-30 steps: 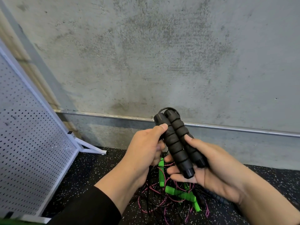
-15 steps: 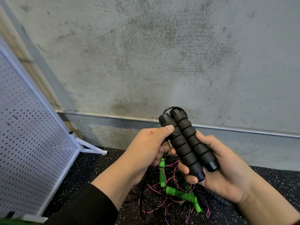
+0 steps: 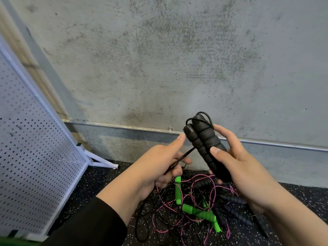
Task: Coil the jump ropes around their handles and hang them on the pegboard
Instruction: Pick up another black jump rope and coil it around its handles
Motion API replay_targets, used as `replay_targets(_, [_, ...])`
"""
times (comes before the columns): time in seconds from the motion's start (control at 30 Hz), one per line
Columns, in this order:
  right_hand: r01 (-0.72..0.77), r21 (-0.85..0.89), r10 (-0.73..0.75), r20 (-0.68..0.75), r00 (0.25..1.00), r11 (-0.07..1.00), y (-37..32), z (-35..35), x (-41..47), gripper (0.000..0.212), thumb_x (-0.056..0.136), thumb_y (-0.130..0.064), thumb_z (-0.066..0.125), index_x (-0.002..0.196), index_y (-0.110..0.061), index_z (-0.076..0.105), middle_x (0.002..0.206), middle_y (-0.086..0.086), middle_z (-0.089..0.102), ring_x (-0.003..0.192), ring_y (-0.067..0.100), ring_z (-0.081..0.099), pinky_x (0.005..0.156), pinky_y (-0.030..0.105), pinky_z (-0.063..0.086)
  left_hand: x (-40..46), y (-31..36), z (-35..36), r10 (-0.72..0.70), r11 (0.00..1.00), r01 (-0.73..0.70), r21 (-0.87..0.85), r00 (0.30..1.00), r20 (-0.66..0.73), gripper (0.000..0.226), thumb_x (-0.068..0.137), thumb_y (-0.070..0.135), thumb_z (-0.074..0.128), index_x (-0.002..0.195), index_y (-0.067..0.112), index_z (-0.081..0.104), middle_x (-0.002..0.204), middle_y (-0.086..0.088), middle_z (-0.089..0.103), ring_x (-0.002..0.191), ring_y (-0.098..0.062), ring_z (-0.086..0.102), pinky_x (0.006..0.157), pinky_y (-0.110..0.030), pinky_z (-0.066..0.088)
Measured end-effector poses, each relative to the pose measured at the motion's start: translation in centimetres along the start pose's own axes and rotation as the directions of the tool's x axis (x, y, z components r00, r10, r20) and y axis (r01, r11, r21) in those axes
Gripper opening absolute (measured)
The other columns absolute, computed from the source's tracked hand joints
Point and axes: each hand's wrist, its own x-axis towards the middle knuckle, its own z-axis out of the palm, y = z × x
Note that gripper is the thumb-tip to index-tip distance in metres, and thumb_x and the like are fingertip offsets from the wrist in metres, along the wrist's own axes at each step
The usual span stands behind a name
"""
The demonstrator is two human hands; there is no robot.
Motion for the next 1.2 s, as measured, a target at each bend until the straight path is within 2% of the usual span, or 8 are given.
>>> replay_targets(0.23, [0.127,-0.552,-0.118,0.053,0.992,0.824,0.8,0.5,-0.1,0.056,0.101,-0.031,0.055,0.135,-0.068,0.03,0.089,-0.028,0.059,0.077,-0.011,0.055,0.068,0.01,0.04,0.6,-0.2,0.3,-0.038,0.943,0.059,-0.327,0.997,0.069,0.095,0.088,0.076,0.047,0.129,-0.01,0.059,0.063,0.001,0.048,0.038,-0.005,0.02,0.036,-0.018,0.017])
replay_targets(0.37, [0.195,-0.721,-0.201,0.079,0.976,0.665,1.6,1.2,-0.1,0.064,0.098,-0.037,0.056,0.139,-0.068,0.019,0.131,-0.018,0.047,0.12,0.007,0.048,0.103,0.035,0.043,0.7,-0.3,0.9,-0.018,0.914,0.048,-0.402,0.997,0.078,0.073,0.085,0.075,0.053,0.102,0.004,0.065,0.066,0.001,0.049,0.042,-0.006,0.021,0.038,-0.017,0.017])
replay_targets(0.57, [0.231,-0.849,-0.282,0.102,0.954,0.475,1.6,2.3,-0.7,0.07,0.097,-0.041,0.058,0.14,-0.065,0.009,0.142,-0.011,0.038,0.118,0.018,0.045,0.096,0.044,0.047,1.0,-0.8,1.4,-0.012,0.906,-0.012,-0.423,0.999,-0.053,0.043,0.09,0.059,0.064,0.08,0.017,0.06,0.061,0.0,0.048,0.041,-0.008,0.021,0.038,-0.019,0.016])
replay_targets(0.77, [0.193,-0.723,-0.218,0.061,0.974,0.664,2.0,2.1,-0.7,0.089,0.084,-0.054,0.069,0.147,-0.057,0.007,0.136,-0.026,0.043,0.124,0.002,0.047,0.105,0.027,0.039,0.9,-0.7,1.4,0.121,0.922,-0.134,-0.362,0.991,-0.059,0.029,0.099,0.037,0.062,0.082,0.014,0.056,0.063,-0.001,0.049,0.041,-0.007,0.022,0.039,-0.019,0.018])
replay_targets(0.87, [-0.011,-0.542,-0.032,-0.069,0.997,0.841,1.2,1.9,-0.5,0.089,0.076,-0.078,0.052,0.151,-0.054,0.011,0.101,-0.021,0.068,0.09,-0.002,0.064,0.082,0.026,0.049,0.6,-0.8,1.3,0.168,0.933,-0.165,-0.321,0.986,-0.019,0.03,0.1,0.035,0.06,0.082,0.012,0.054,0.063,-0.002,0.05,0.041,-0.006,0.024,0.039,-0.018,0.02])
replay_targets(1.0, [-0.124,-0.389,0.061,-0.17,0.983,0.913,-0.1,-0.3,0.3,0.07,0.076,-0.078,0.035,0.085,-0.018,0.069,0.059,-0.013,0.061,0.055,0.002,0.053,0.056,0.012,0.039,0.3,-1.1,1.4,0.226,0.937,-0.189,-0.295,0.969,0.097,0.027,0.103,0.032,0.056,0.092,0.008,0.055,0.07,-0.003,0.053,0.044,-0.006,0.025,0.043,-0.018,0.025])
replay_targets(1.1, [-0.244,-0.275,0.245,-0.031,0.969,0.93,0.2,-1.1,0.3,0.09,0.076,-0.093,0.041,0.09,-0.012,0.076,0.084,0.001,0.077,0.076,0.02,0.072,0.081,0.033,0.055,0.0,-1.2,1.6,0.26,0.936,-0.203,-0.287,0.949,0.176,0.025,0.103,0.03,0.054,0.088,0.01,0.057,0.073,-0.005,0.055,0.047,-0.007,0.025,0.045,-0.019,0.024])
replay_targets(1.2, [-0.32,0.025,0.312,0.171,0.935,0.947,0.0,-0.9,-0.3,0.066,0.084,-0.074,0.055,0.1,-0.014,0.077,0.102,0.021,0.075,0.082,0.036,0.073,0.084,0.047,0.057,0.0,-1.1,1.4,0.268,0.938,-0.213,-0.273,0.946,0.182,0.025,0.103,0.029,0.054,0.094,0.006,0.057,0.071,-0.005,0.055,0.047,-0.007,0.026,0.046,-0.018,0.025])
